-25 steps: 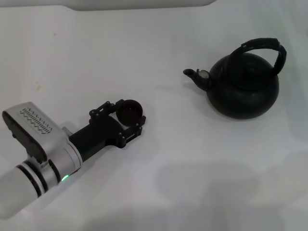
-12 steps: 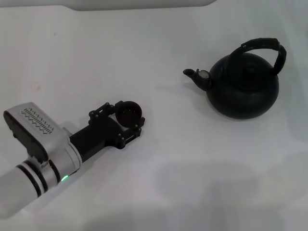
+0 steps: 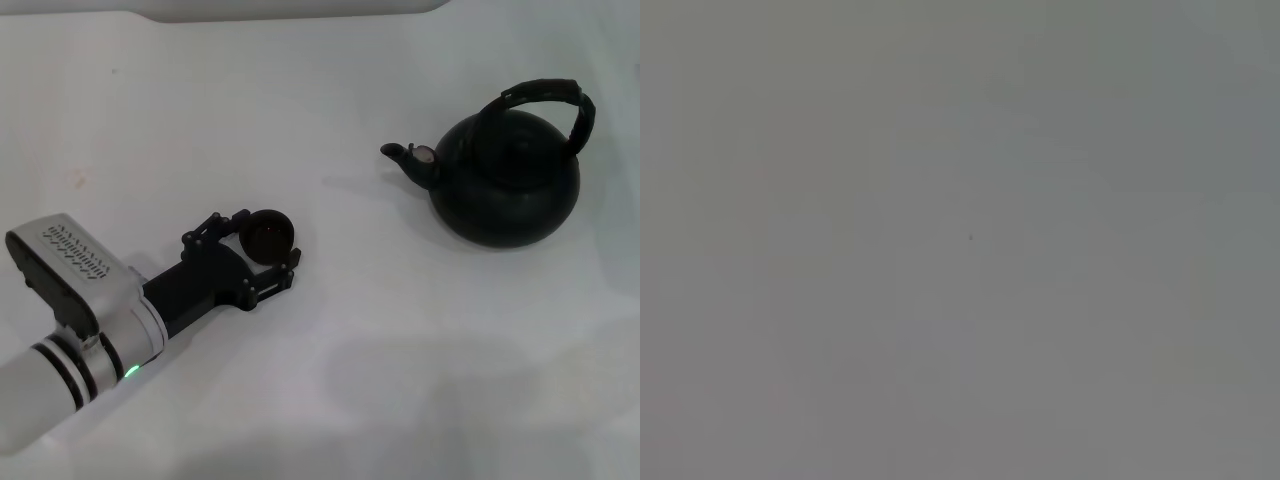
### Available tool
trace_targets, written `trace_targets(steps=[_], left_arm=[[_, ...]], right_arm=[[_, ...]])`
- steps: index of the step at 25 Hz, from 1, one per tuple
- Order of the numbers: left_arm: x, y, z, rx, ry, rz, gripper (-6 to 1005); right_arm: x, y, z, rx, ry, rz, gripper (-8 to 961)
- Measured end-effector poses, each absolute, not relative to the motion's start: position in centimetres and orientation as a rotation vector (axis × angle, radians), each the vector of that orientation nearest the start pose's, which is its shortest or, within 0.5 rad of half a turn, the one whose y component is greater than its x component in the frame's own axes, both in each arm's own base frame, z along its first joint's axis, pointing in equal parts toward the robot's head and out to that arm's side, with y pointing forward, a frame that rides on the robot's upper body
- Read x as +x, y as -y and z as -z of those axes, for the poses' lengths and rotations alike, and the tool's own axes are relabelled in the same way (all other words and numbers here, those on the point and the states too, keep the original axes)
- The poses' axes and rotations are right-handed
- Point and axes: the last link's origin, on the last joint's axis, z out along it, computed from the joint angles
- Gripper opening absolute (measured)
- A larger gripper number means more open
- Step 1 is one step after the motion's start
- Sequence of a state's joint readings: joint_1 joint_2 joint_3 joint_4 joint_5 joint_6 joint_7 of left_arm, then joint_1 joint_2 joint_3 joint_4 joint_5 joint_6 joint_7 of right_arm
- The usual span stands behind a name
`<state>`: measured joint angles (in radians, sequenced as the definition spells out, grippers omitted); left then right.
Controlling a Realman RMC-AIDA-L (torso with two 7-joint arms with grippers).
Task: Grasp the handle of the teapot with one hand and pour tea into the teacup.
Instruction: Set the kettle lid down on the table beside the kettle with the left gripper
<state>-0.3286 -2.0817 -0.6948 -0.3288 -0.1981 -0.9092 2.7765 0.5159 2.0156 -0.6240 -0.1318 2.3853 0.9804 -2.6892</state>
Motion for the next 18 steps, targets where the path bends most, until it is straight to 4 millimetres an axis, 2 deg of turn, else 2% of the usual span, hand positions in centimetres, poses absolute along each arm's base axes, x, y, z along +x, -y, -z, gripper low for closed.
trace_targets(steps=[2, 7, 18], left_arm=[[-30.25, -25.77, 12.75, -2.349, 0.57, 0.564, 733], [-30.16, -25.71, 12.77, -2.353, 0.56, 0.567, 882], [-29.73, -25.74, 12.68, -2.355, 0.543, 0.598, 878]], right_arm=[[36.88, -36.96, -5.93, -1.465, -0.69, -0.642, 832], [36.87, -36.97, -5.93, -1.465, -0.69, -0.642, 831], [36.83, -37.02, -5.95, -1.465, -0.689, -0.643, 831]])
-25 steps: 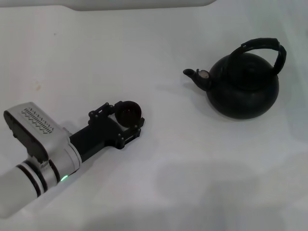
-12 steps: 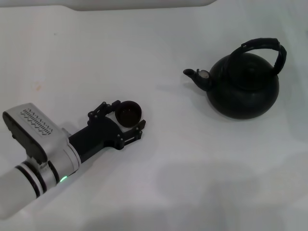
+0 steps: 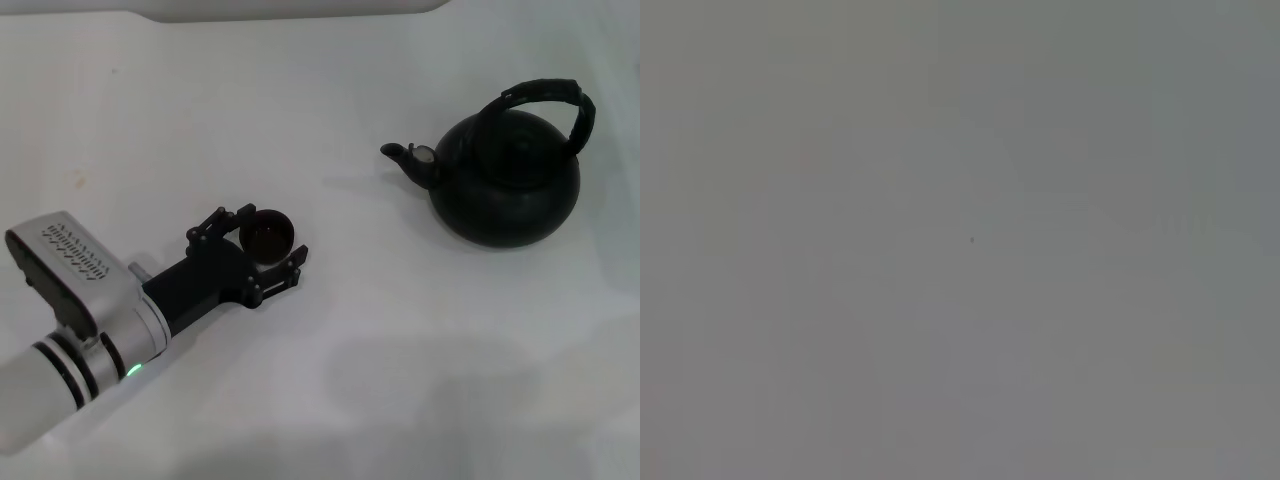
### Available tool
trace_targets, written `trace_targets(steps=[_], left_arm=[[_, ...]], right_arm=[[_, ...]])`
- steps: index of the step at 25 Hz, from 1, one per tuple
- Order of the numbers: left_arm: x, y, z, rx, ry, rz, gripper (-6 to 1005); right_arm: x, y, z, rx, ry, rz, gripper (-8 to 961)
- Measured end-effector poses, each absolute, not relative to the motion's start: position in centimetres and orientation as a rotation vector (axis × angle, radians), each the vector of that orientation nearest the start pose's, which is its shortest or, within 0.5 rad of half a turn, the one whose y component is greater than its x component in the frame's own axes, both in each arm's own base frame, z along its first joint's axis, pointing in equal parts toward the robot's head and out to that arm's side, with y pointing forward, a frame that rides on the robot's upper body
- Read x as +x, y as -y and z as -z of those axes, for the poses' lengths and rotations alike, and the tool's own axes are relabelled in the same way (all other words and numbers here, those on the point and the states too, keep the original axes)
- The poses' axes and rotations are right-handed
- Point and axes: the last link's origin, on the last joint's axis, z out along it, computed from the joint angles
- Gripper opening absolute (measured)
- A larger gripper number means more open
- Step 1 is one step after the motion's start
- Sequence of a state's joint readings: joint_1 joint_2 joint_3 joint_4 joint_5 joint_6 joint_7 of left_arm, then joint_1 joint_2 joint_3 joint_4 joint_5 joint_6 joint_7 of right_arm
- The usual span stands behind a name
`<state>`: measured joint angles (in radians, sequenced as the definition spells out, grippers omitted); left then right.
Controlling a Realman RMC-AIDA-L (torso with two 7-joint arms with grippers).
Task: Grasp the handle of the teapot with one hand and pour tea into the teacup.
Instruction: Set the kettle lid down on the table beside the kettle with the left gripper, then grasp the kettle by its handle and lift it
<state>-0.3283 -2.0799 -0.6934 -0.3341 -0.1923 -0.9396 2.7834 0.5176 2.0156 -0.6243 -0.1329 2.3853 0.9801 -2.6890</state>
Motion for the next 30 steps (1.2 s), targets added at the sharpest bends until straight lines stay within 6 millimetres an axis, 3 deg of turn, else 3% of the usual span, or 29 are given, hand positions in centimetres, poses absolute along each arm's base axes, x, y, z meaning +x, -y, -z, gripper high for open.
trace_targets(steps=[21, 25, 30], left_arm=[[-28.3, -26.2, 10.4, -2.266, 0.471, 0.812, 877], [-28.1, -26.3, 9.1, -2.182, 0.462, 0.894, 876], [-28.9, -26.4, 5.7, -1.959, 0.463, 0.999, 878]], right_arm=[[37.0, -36.9, -6.1, -1.463, -0.688, -0.639, 831], [37.0, -36.8, -5.9, -1.469, -0.688, -0.636, 831], [37.2, -36.0, -6.0, -1.471, -0.676, -0.658, 832]])
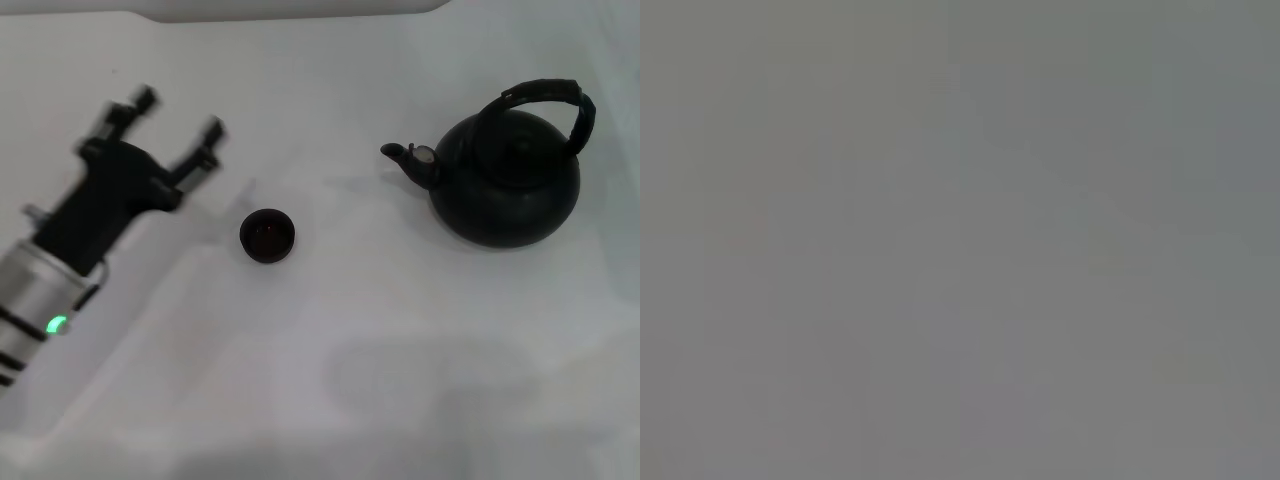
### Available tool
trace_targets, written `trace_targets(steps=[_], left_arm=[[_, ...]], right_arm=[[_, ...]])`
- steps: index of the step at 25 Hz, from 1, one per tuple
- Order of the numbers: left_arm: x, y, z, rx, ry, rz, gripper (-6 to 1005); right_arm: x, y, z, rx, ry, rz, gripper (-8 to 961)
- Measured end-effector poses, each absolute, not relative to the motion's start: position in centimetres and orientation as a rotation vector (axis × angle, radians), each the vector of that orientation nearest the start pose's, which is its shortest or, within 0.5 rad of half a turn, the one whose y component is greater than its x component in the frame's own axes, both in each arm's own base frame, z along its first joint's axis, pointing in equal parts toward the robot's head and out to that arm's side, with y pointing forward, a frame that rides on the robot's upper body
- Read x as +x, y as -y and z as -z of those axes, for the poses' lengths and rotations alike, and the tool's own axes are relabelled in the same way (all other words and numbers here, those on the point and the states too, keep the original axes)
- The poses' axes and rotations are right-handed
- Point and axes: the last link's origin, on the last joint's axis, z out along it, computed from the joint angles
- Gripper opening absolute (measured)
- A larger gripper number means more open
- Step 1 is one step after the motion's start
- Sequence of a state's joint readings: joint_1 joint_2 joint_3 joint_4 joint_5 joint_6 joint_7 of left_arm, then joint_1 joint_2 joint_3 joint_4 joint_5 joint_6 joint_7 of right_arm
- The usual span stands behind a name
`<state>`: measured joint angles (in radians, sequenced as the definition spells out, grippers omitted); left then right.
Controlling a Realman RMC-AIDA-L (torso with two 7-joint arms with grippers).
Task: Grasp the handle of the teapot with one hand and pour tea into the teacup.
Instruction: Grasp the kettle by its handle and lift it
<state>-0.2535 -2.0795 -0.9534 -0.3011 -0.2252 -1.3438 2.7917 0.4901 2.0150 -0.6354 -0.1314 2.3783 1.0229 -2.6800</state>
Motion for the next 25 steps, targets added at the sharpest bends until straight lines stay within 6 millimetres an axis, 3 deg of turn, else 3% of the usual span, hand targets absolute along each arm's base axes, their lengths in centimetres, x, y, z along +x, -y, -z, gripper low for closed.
trace_targets(steps=[9, 17, 20, 25], left_arm=[[-33.4, -25.5, -0.2, -1.524, 0.537, 0.995, 880], [-35.3, -25.5, -2.0, -1.392, 0.563, 0.943, 880], [-35.4, -25.7, -2.2, -1.38, 0.564, 0.937, 880], [-35.8, -25.8, -2.5, -1.359, 0.566, 0.922, 880]], right_arm=[[39.0, -32.0, -9.0, -1.52, -0.748, -0.785, 829], [38.4, -29.1, -12.6, -1.699, -0.846, -0.703, 826], [37.4, -28.6, -14.1, -1.763, -0.893, -0.602, 827], [35.3, -28.2, -14.6, -1.834, -0.954, -0.502, 826]])
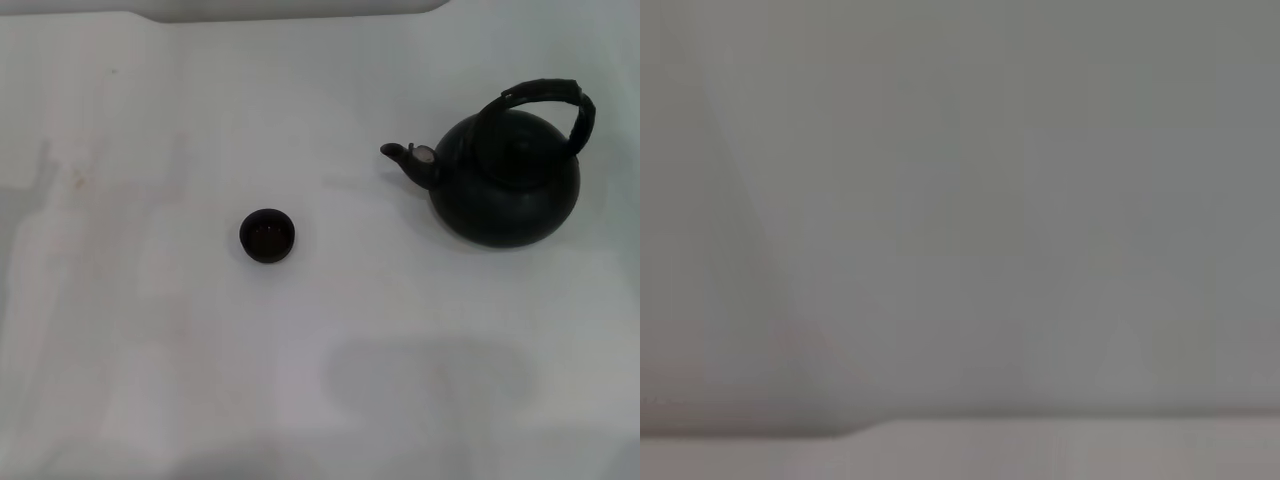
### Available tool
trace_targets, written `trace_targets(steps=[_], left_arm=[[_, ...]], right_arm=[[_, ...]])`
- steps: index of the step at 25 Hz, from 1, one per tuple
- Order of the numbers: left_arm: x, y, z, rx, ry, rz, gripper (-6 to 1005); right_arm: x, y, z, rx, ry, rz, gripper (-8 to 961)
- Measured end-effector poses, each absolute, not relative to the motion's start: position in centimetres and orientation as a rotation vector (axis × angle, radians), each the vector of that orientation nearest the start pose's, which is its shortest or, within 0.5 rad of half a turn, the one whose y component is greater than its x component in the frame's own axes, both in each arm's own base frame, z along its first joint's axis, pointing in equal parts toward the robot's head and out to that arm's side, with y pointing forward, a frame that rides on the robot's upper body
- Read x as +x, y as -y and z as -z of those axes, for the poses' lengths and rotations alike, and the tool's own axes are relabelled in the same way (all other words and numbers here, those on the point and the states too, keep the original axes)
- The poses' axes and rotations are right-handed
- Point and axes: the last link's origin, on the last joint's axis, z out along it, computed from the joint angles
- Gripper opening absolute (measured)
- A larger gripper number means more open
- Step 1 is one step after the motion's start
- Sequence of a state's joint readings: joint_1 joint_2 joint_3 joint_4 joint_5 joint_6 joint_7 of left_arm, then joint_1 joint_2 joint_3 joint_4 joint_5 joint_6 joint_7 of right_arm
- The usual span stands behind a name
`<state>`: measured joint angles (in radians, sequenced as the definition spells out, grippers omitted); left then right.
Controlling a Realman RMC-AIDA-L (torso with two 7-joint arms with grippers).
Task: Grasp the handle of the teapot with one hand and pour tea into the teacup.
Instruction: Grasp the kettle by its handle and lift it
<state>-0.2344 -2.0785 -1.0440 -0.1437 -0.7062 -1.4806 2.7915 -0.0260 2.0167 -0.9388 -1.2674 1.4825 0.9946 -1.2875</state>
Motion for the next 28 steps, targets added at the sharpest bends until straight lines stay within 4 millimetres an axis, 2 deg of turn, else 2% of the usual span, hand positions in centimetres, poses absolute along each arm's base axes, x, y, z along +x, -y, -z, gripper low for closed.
trace_targets(steps=[4, 7, 14, 18, 23, 28], left_arm=[[-36.3, -25.6, -2.9, -1.321, 0.577, 0.909, 880], [-36.6, -25.4, -3.2, -1.288, 0.586, 0.903, 879], [-37.1, -25.2, -3.9, -1.234, 0.595, 0.901, 879], [-37.2, -25.2, -4.2, -1.206, 0.59, 0.906, 879], [-37.3, -25.3, -4.6, -1.182, 0.591, 0.907, 879], [-37.3, -25.4, -4.6, -1.179, 0.588, 0.909, 879]], right_arm=[[33.7, -27.7, -14.9, -1.86, -1.041, -0.394, 824], [32.3, -27.1, -14.4, -1.906, -1.128, -0.387, 822], [32.3, -25.8, -13.1, -1.88, -1.292, -0.374, 819], [32.7, -24.7, -11.3, -1.87, -1.396, -0.384, 817], [32.7, -24.0, -7.4, -1.951, -1.455, -0.394, 818], [32.3, -23.6, -6.4, -1.96, -1.406, -0.434, 818]])
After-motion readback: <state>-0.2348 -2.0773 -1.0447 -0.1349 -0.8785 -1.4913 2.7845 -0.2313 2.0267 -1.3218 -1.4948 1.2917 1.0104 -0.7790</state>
